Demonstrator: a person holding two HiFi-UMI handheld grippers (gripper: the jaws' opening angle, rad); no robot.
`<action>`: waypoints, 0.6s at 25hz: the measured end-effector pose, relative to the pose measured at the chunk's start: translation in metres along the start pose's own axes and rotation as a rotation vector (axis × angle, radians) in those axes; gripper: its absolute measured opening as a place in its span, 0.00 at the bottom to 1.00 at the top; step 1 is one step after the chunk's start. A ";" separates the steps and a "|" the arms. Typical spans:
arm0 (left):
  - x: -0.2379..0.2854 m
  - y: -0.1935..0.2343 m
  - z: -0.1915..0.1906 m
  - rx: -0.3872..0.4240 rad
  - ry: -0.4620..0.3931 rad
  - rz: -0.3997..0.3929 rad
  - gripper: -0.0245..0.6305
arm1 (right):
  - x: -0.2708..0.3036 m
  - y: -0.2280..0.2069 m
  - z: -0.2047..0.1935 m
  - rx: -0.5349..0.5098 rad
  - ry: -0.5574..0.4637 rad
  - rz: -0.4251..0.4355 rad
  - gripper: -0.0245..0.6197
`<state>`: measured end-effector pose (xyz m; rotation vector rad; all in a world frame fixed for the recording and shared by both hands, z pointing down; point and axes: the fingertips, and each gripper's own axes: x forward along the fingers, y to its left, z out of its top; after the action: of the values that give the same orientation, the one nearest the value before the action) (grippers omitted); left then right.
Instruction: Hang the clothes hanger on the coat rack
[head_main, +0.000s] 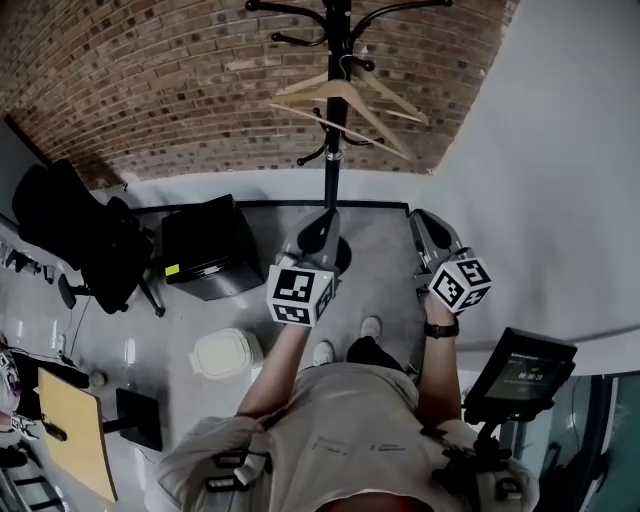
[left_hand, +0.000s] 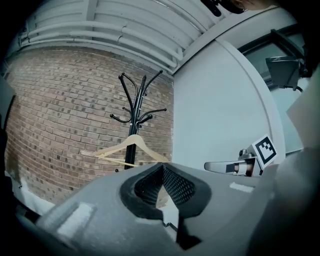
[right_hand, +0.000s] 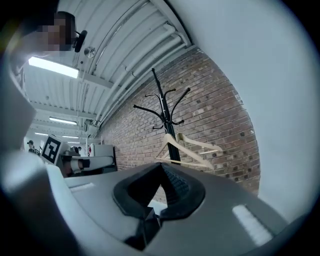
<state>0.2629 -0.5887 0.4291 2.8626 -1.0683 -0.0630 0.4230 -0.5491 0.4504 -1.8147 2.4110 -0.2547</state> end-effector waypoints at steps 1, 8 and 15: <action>-0.003 -0.005 -0.001 -0.005 0.004 -0.006 0.04 | -0.006 0.007 -0.001 -0.003 0.004 -0.003 0.05; -0.021 -0.032 0.008 0.010 -0.009 0.020 0.04 | -0.041 0.045 0.022 -0.112 -0.011 0.043 0.05; -0.074 -0.097 0.005 0.033 0.000 0.133 0.04 | -0.125 0.077 0.033 -0.107 -0.009 0.164 0.05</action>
<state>0.2700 -0.4673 0.4152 2.8114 -1.2675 -0.0366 0.3918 -0.4106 0.4016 -1.6404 2.5953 -0.1038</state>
